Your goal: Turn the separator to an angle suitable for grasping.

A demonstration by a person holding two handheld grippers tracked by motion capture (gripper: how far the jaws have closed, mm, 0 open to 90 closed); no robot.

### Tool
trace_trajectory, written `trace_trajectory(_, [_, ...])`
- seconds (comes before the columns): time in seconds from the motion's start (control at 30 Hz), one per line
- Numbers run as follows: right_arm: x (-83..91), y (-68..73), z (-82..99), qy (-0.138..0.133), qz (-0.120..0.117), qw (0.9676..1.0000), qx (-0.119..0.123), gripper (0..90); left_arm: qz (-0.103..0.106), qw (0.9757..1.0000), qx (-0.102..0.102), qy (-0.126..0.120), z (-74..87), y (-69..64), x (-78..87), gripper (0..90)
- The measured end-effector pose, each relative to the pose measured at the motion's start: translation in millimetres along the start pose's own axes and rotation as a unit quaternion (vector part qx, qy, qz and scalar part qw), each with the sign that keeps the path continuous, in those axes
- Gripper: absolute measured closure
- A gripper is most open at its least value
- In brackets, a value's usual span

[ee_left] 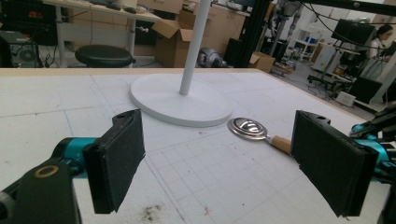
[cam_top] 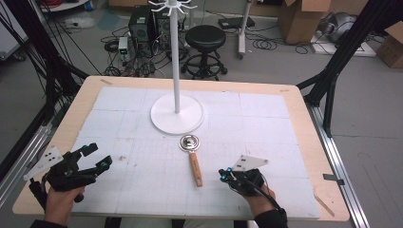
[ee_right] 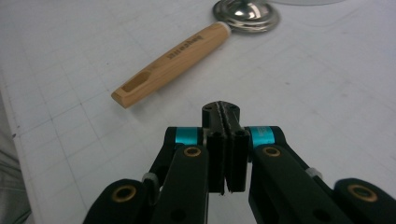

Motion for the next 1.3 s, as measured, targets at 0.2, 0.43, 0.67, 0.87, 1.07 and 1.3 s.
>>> trace_trajectory(0.2, [-38.6,26.4,-1.3,0.054,-0.019,0.9981,0.022,88.7,-0.006,1.0000,0.003,0.002,1.1,3.0,2.5,18.4])
trace_trajectory(0.43, [-61.3,60.0,-11.5,0.059,-0.053,0.9958,0.047,88.8,-0.009,0.9999,0.008,0.002,1.8,6.3,3.8,18.5])
trace_trajectory(0.67, [-90.8,77.8,-30.0,0.059,-0.050,0.9954,0.057,88.7,-0.011,0.9999,0.010,0.002,2.2,8.0,5.4,18.6])
trace_trajectory(0.87, [-113.3,76.9,-44.2,0.058,-0.035,0.9963,0.052,88.8,-0.012,0.9999,0.012,0.001,2.1,9.3,6.2,18.7])
trace_trajectory(1.07, [-107.1,54.1,-64.9,0.024,-0.025,0.9994,0.003,88.8,-0.014,0.9998,0.014,0.001,2.3,10.2,6.2,18.8])
trace_trajectory(1.3, [-110.9,3.1,-90.5,0.023,0.010,0.9986,-0.046,88.8,-0.011,0.9999,0.010,0.004,2.7,9.1,4.8,18.8])
Point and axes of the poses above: each handheld gripper's, and its own axes: x roughly backward along the jaws, z roughly out of its underside, y roughly to its left, the point moved 8 cm from there along -x, roughly forward along the jaws, and after that the axes turned 13 degrees about -x, right-handed, at the moved point
